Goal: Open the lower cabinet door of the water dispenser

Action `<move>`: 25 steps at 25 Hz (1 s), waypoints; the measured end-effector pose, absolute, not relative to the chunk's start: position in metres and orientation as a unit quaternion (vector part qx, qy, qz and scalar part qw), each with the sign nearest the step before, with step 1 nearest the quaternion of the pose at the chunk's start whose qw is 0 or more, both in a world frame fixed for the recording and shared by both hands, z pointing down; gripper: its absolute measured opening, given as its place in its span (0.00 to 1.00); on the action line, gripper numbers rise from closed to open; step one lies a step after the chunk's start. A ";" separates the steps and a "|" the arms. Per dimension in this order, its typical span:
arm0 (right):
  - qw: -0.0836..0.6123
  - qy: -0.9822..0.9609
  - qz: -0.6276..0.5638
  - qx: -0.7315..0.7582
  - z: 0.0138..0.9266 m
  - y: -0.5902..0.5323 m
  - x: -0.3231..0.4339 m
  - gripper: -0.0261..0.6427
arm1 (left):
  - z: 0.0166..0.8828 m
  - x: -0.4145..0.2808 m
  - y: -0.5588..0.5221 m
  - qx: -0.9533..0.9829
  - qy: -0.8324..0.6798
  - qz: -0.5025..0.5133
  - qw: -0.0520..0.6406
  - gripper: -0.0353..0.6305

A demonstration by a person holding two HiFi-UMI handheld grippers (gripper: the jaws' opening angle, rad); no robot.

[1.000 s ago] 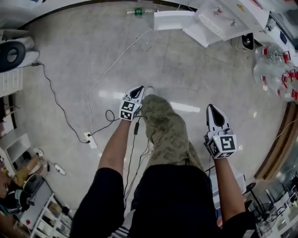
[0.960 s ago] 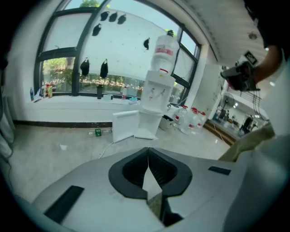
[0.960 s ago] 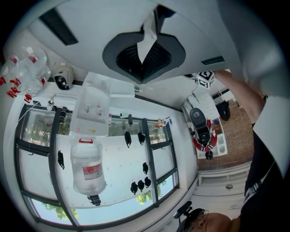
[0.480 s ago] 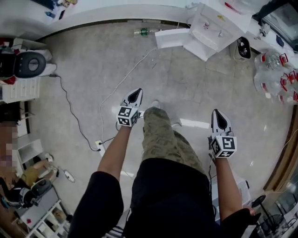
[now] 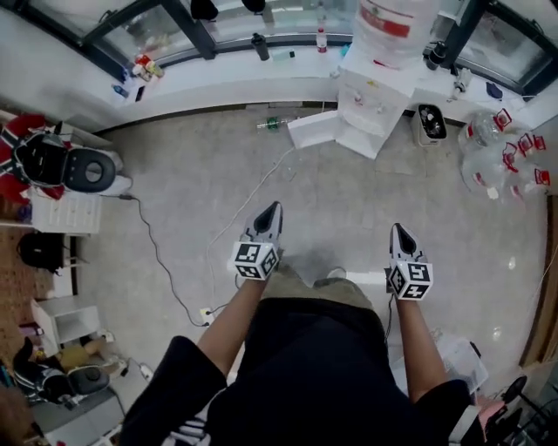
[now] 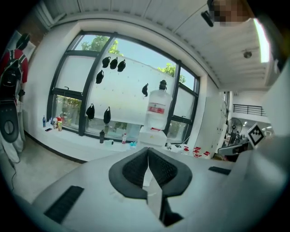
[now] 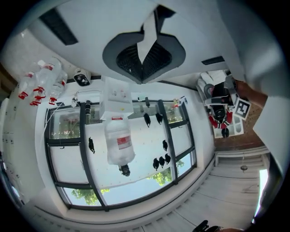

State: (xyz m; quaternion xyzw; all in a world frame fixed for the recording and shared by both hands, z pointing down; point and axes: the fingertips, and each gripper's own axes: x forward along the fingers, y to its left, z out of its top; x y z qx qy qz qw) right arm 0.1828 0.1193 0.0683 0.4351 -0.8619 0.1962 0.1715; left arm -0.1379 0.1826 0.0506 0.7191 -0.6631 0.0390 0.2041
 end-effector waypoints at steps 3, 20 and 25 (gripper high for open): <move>0.165 -0.846 0.181 0.474 0.043 0.118 0.197 0.04 | 0.025 -0.119 0.177 0.735 -0.644 0.038 0.209 0.06; 0.098 -0.836 0.117 0.527 -0.082 0.140 0.212 0.04 | -0.087 -0.004 0.168 0.828 -0.546 0.006 0.126 0.06; 0.097 -0.837 0.116 0.527 -0.082 0.144 0.227 0.04 | -0.094 0.019 0.167 0.829 -0.546 0.003 0.115 0.06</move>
